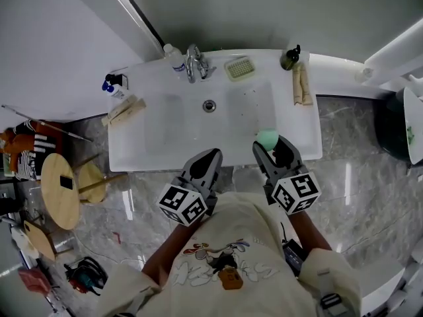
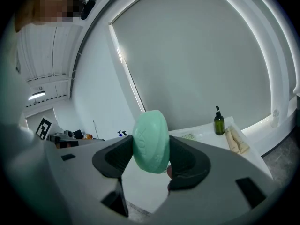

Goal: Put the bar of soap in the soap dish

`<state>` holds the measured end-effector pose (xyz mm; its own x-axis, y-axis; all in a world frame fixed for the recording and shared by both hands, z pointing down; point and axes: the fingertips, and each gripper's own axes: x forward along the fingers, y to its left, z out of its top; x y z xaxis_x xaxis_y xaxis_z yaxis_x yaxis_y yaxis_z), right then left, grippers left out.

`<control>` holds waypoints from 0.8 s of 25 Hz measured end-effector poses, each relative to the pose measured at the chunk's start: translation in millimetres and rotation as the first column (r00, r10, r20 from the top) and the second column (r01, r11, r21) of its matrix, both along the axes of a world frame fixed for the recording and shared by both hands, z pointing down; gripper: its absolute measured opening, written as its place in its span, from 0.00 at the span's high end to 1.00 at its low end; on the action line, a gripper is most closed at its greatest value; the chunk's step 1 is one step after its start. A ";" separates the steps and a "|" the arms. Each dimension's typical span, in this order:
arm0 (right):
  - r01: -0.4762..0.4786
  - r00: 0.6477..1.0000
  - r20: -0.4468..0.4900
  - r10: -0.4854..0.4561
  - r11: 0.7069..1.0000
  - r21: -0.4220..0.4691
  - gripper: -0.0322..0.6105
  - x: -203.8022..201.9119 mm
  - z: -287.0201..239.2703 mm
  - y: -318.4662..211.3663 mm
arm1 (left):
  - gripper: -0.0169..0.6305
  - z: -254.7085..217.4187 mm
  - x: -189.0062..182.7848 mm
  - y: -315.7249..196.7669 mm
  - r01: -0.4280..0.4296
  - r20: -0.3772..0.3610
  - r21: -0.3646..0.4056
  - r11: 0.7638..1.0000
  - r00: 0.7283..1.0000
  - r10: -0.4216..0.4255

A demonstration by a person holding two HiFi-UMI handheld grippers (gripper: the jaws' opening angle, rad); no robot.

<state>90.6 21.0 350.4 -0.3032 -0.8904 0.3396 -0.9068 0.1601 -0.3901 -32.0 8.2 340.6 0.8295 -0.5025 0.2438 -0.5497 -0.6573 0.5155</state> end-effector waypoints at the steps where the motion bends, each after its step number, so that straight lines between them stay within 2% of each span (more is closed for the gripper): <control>1: 0.005 1.000 0.003 -0.005 1.000 -0.003 0.58 4.5 1.8 -5.8 | 0.96 0.8 5.1 -5.4 0.005 0.004 -0.002 1.000 1.000 -0.005; 10: 0.038 0.999 0.023 -0.038 0.999 -0.016 0.58 38.6 21.2 -47.1 | 0.96 8.0 43.7 -37.9 0.038 0.021 0.007 0.999 0.999 -0.038; 20: 0.074 0.997 0.034 -0.073 0.997 -0.036 0.58 48.7 31.4 -74.8 | 0.96 9.7 46.9 -50.5 0.103 0.036 0.001 0.995 0.994 -0.103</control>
